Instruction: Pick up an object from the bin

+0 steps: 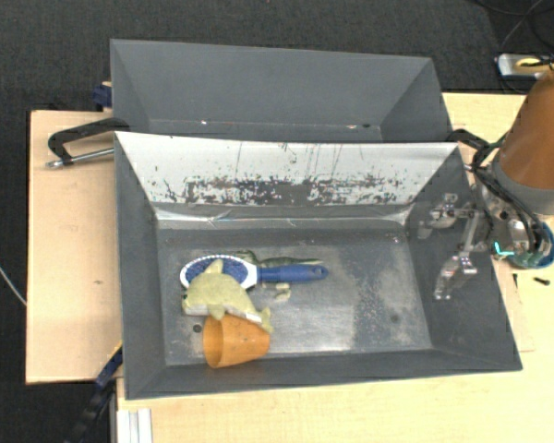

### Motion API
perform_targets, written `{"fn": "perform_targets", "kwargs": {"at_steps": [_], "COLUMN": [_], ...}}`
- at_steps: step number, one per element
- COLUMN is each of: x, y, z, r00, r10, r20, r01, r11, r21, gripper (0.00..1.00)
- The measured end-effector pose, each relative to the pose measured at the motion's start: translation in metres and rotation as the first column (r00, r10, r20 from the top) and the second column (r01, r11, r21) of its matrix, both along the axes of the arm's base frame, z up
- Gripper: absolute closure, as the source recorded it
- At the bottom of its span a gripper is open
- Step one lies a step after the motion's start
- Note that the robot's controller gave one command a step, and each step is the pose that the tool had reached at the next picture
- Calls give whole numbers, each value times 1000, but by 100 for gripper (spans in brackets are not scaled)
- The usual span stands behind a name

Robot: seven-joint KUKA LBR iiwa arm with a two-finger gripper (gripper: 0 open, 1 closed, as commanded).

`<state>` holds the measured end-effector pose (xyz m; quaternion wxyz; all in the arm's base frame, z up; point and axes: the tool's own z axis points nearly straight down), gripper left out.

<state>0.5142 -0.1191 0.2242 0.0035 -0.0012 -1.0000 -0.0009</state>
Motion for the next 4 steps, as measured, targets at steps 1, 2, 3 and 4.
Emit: {"fn": "perform_targets", "kwargs": {"at_steps": [1,2,3,4], "x": [23,65,64,78], "y": [71,148,145,137], "z": [-154,-151,-150,22], "r00": [946,965,966,920], "r10": [325,262,258,390], "r20": [10,17,15,22], "r01": [-325,-262,-258,-390], "r11": [946,965,966,921], "r21": [0,-2,-3,-7], "gripper": [0,0,100,100]}}
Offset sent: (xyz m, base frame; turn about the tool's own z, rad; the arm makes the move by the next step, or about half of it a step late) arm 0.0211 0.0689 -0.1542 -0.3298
